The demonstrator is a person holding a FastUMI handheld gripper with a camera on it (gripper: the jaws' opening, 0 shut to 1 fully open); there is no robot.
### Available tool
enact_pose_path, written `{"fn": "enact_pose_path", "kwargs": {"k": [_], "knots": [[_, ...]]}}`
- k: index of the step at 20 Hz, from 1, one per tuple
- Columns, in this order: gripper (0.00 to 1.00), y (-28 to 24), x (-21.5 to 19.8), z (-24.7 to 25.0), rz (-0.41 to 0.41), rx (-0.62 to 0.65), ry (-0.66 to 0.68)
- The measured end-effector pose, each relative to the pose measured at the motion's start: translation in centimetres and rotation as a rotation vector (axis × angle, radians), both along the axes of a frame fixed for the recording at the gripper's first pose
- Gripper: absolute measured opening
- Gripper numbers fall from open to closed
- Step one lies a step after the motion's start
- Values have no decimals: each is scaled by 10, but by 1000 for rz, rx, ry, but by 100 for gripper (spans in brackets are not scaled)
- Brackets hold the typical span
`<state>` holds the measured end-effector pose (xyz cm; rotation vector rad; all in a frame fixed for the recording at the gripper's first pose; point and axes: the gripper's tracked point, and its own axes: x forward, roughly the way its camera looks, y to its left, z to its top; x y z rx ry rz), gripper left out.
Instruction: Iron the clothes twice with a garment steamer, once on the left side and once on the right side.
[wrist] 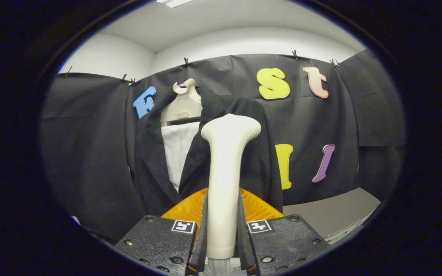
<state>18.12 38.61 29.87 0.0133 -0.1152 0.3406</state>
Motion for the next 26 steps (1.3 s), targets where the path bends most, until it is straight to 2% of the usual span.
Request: {"fn": "enact_pose_path", "kwargs": {"k": [6, 26], "knots": [[37, 0, -12, -51, -4, -36, 52], [36, -23, -2, -195, -12, -171, 274]]}}
